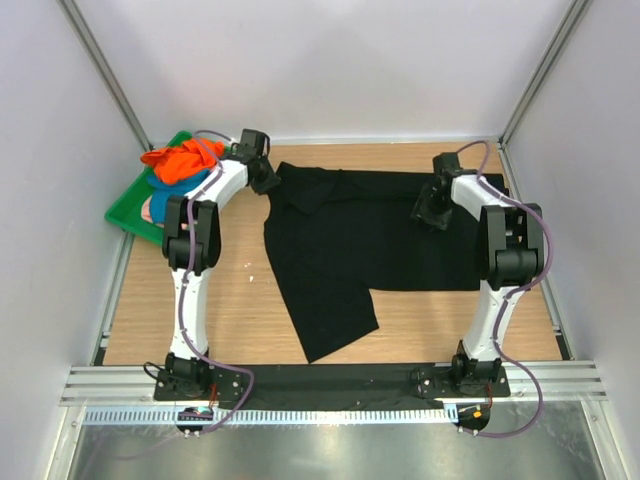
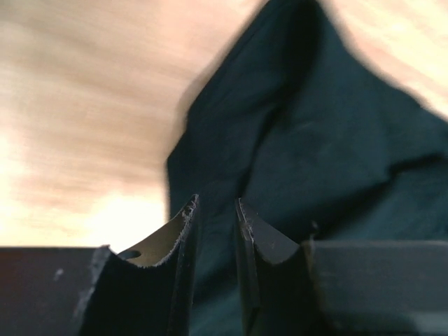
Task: Fold and stack the t-shirts
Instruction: Fold the tshirt
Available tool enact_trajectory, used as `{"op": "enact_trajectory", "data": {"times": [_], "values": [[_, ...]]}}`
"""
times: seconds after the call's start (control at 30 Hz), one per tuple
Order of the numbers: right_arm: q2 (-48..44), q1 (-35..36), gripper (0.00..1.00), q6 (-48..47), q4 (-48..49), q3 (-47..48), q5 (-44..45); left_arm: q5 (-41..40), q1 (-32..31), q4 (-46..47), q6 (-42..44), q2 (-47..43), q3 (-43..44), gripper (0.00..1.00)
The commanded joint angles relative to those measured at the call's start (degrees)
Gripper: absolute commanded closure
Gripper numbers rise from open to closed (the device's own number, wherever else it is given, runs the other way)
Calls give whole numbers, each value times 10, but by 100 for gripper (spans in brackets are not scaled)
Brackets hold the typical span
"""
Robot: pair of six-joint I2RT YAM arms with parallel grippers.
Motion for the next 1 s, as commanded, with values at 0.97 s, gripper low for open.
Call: {"op": "enact_trajectory", "data": {"times": [0.97], "values": [[-142, 72, 46, 9, -40, -110, 67, -87, -5, -119, 52, -128, -80, 64]]}}
